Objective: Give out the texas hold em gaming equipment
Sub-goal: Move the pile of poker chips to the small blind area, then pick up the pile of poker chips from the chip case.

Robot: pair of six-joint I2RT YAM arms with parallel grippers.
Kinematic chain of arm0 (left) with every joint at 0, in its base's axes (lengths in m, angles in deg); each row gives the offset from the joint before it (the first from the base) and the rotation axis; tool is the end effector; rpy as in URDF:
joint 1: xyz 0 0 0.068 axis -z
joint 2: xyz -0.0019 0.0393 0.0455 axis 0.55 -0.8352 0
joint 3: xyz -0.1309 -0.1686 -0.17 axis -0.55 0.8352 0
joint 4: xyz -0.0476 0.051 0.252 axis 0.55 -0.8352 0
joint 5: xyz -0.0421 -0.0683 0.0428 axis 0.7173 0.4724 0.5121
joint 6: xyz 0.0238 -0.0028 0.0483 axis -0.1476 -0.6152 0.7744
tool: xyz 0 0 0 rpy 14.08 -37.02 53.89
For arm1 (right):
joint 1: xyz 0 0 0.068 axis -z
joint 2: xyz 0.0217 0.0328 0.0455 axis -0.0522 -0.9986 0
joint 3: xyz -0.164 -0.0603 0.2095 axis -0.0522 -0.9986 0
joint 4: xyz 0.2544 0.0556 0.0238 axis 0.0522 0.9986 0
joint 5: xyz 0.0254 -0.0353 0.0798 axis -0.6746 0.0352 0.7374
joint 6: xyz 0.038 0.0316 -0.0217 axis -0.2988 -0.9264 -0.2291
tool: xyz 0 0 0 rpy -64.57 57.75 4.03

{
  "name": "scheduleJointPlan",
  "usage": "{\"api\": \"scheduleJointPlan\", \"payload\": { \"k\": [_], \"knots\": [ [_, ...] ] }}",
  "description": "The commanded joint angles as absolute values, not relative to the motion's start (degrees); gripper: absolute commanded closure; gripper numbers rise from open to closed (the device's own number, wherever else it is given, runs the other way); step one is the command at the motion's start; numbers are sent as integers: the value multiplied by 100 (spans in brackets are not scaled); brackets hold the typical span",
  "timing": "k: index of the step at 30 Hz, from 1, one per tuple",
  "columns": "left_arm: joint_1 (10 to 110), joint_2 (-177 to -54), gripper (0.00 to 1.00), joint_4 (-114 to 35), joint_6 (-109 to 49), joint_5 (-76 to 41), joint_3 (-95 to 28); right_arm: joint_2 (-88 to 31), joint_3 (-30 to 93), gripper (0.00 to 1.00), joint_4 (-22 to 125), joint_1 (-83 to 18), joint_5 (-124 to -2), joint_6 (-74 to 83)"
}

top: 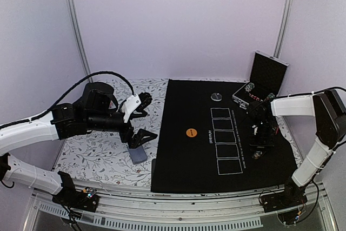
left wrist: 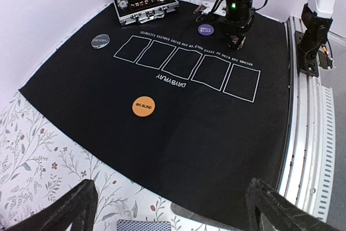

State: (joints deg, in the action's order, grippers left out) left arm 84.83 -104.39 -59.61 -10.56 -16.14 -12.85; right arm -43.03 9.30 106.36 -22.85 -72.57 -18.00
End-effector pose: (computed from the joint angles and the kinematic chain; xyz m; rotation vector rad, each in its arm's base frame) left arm 0.1523 -0.2008 0.3013 1.1500 1.8247 -0.6279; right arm 0.2385 0.0845 0.1480 -0.2398 -3.0255 0.1412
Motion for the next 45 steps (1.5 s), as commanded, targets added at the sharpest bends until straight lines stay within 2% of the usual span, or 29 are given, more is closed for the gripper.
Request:
{"api": "scheduleJointPlan", "payload": {
  "k": [1,3,5,8,14,17,24,30,34,39,45],
  "knots": [
    [8432,-10354,2,-5902,-981,-1634,-1217,-4390,686,91,10441,-2136,-7874,-1795],
    [8421,-10354,2,-5904,-981,-1623,-1217,-4348,647,80,10413,-2136,-7801,-1783],
    [8423,-10354,2,-5897,-977,-1616,-1217,-4319,595,64,10377,-2141,-7728,-1792],
    [8421,-10359,2,-5897,-981,-1606,-1217,-4249,544,48,10335,-2149,-7624,-1801],
    [8413,-10363,2,-5892,-982,-1583,-1217,-4078,570,26,10313,-2161,-7501,-1803],
    [8408,-10358,2,-5896,-977,-1587,-1216,-4038,648,0,10372,-2216,-7467,-1763],
    [8392,-10338,2,-5896,-978,-1562,-1209,-3464,1652,1,10820,-2415,-7229,-1481],
    [8384,-10301,2,-5873,-982,-1523,-1200,-3267,3326,1,11243,-2402,-7176,-634],
    [8355,-10325,2,-5844,-1001,-1447,-1199,-3752,4324,1,11309,-2001,-7343,290],
    [8293,-10364,2,-5838,-991,-1472,-1151,-4980,5390,1,11160,-1075,-7502,1316],
    [8182,-10466,2,-5769,-923,-1455,-1053,-6040,6201,1,10513,-252,-7453,2311]
  ]
}}
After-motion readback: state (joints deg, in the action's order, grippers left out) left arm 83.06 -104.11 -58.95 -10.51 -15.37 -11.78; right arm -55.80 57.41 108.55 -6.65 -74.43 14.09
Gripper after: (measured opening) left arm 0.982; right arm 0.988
